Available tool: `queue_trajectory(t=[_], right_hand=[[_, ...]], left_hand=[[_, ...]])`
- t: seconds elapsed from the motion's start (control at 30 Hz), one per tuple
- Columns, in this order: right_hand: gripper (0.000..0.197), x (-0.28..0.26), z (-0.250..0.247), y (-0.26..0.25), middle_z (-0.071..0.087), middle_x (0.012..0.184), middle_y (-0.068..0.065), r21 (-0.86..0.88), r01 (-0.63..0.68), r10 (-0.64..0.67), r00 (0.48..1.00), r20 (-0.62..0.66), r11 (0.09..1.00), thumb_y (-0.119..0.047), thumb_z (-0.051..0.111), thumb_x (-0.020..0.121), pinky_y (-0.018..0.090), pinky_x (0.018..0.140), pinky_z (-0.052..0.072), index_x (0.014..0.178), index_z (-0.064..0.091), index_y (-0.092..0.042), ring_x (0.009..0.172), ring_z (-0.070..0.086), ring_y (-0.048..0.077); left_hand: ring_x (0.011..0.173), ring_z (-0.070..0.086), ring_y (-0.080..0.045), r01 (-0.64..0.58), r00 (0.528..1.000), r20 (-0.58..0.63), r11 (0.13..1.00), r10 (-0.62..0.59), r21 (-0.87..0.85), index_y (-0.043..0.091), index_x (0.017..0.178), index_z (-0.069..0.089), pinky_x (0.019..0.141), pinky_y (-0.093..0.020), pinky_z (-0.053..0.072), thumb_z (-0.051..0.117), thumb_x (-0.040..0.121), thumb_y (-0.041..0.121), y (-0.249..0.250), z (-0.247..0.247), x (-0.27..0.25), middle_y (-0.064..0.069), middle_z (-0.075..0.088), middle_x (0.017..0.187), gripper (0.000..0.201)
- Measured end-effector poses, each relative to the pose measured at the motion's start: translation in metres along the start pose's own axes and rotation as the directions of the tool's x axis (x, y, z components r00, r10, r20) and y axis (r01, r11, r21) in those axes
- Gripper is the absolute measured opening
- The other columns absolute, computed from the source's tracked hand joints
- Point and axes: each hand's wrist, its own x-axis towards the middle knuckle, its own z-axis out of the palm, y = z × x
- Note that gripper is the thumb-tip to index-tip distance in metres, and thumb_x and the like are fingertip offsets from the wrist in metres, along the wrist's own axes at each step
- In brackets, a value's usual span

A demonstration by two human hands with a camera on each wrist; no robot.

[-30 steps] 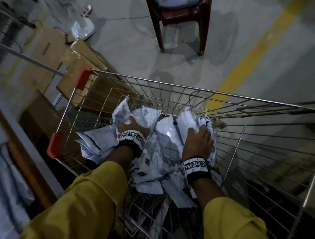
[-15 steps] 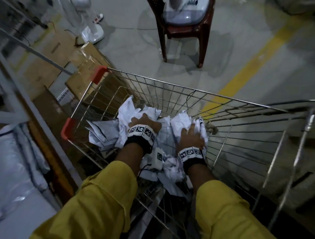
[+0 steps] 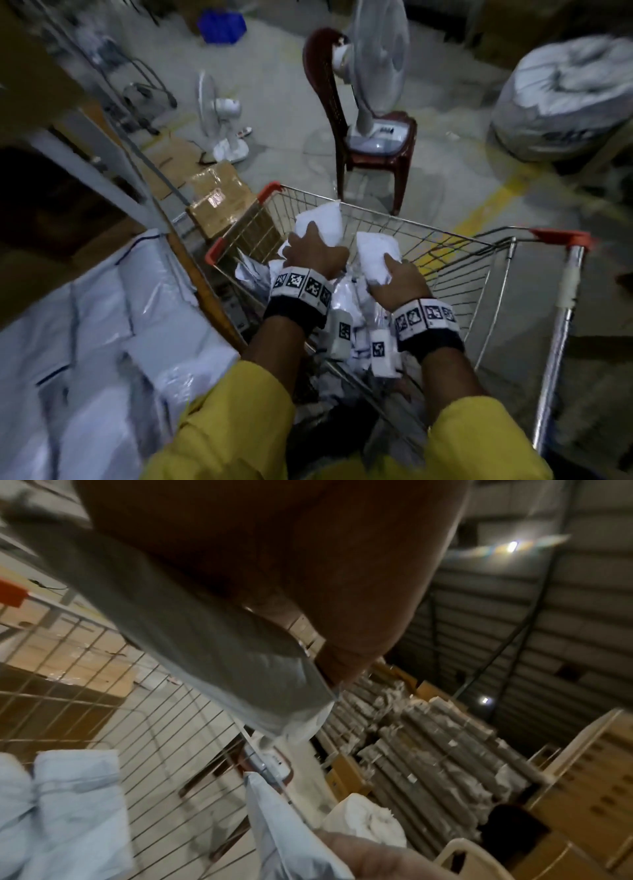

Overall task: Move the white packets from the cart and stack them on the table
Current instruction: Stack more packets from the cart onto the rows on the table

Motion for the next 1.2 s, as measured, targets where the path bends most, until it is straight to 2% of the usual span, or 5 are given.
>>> queue_trajectory(t=[0.27,0.5,0.63,0.93,1.2], right_hand=[[0.074,-0.105,-0.057,-0.045,0.040,0.153,0.020,0.135,0.166,-0.139,0.972,-0.187,0.977,-0.032,0.070,0.088,0.035,0.104,0.039,0.153,0.038,-0.015,0.136,0.043,0.036],[0.068,-0.187,-0.058,-0.095,0.047,0.145,0.020,0.193,0.391,-0.334,0.903,-0.269,0.900,-0.026,0.069,0.087,0.034,0.103,0.038,0.148,0.045,-0.009,0.132,0.047,0.033],[0.068,-0.223,-0.055,-0.112,0.040,0.153,0.014,0.199,0.507,-0.451,0.851,-0.270,0.838,-0.031,0.065,0.091,0.040,0.115,0.033,0.152,0.040,-0.016,0.141,0.038,0.028],[0.070,-0.305,-0.015,-0.135,0.036,0.154,0.014,0.167,0.599,-0.581,0.801,-0.146,0.783,-0.040,0.060,0.093,0.041,0.112,0.033,0.155,0.035,-0.019,0.141,0.037,0.030],[0.070,-0.350,0.041,-0.240,0.033,0.158,0.009,0.179,0.680,-0.677,0.731,-0.090,0.711,-0.037,0.061,0.094,0.045,0.118,0.027,0.156,0.032,-0.023,0.145,0.030,0.029]], left_hand=[[0.138,0.039,-0.033,-0.280,0.932,-0.309,0.919,0.190,-0.279,0.021,0.154,0.033,0.110,-0.042,0.039,0.056,0.060,0.052,-0.025,-0.079,-0.118,-0.014,0.037,0.155,0.101],[0.138,0.041,-0.025,-0.400,0.814,-0.564,0.840,0.141,-0.367,0.022,0.151,0.040,0.113,-0.037,0.037,0.061,0.064,0.047,-0.086,-0.122,-0.199,-0.006,0.042,0.152,0.093],[0.141,0.037,-0.019,-0.393,0.770,-0.636,0.830,0.061,-0.395,0.019,0.152,0.040,0.107,-0.022,0.028,0.071,0.073,0.037,-0.130,-0.126,-0.243,-0.003,0.040,0.154,0.086],[0.138,0.038,-0.015,-0.347,0.664,-0.744,0.848,-0.081,-0.401,0.023,0.150,0.042,0.114,-0.030,0.033,0.066,0.065,0.039,-0.235,-0.139,-0.349,0.001,0.042,0.151,0.090],[0.135,0.044,-0.021,-0.283,0.558,-0.790,0.837,-0.255,-0.469,0.024,0.152,0.040,0.113,-0.040,0.040,0.075,0.073,0.035,-0.363,-0.212,-0.373,-0.002,0.042,0.151,0.087]])
